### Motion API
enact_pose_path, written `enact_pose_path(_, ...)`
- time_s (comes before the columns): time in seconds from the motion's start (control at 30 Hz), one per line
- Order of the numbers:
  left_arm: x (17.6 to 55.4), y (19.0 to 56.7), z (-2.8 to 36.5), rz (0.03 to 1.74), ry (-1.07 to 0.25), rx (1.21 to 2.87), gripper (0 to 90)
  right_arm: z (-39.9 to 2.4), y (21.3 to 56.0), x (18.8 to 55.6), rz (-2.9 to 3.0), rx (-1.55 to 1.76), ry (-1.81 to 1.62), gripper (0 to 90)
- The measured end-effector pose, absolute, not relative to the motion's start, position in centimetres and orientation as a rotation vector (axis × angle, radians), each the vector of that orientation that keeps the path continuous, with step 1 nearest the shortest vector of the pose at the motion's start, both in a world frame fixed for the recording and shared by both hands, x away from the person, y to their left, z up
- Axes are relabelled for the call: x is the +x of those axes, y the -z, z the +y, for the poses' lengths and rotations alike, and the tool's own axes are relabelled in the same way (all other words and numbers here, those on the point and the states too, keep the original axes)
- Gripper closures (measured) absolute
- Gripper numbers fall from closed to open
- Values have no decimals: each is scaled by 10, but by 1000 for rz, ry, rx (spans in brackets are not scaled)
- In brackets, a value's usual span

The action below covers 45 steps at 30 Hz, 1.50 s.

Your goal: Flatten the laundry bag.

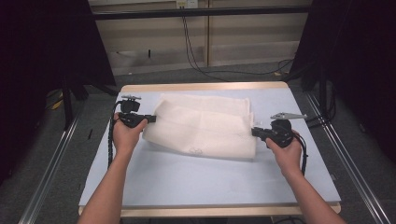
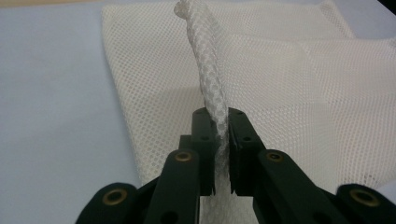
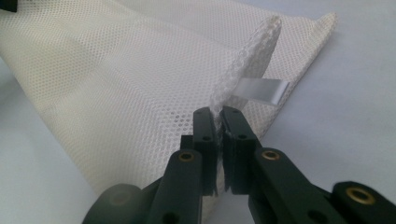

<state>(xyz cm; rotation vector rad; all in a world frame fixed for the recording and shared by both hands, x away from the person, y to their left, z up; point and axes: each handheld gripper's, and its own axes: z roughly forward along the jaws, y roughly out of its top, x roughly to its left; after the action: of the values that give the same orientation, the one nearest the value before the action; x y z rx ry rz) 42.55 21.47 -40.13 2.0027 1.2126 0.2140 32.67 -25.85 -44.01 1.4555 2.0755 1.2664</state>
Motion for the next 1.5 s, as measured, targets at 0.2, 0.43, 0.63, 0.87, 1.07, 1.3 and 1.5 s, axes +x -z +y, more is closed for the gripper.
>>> enact_pose_path(0.2, 408, 389, 221, 1199, -226, 1982, 835, -267, 437, 308, 2057, 1420, -1295, 852)
enact_pose_path(0.43, 388, 395, 229, 1176, -221, 1958, 837, -271, 437, 288, 2071, 1359, -1336, 852)
enact_pose_path(0.63, 377, 415, 230, 1187, -171, 1995, 814, -264, 444, 277, 2137, 1256, -1357, 851)
enact_pose_path(0.87, 374, 409, 222, 1245, -272, 2009, 580, -243, 442, 268, 2226, 1094, -1365, 852)
enact_pose_path(1.07, 369, 399, 206, 1191, -258, 1992, 480, -230, 442, 263, 2294, 982, -1334, 852)
enact_pose_path(1.3, 364, 399, 183, 1125, -188, 2009, 449, -222, 449, 259, 2323, 961, -1348, 851)
enact_pose_path(1.5, 364, 413, 156, 1090, -135, 2036, 437, -216, 454, 254, 2364, 931, -1334, 851)
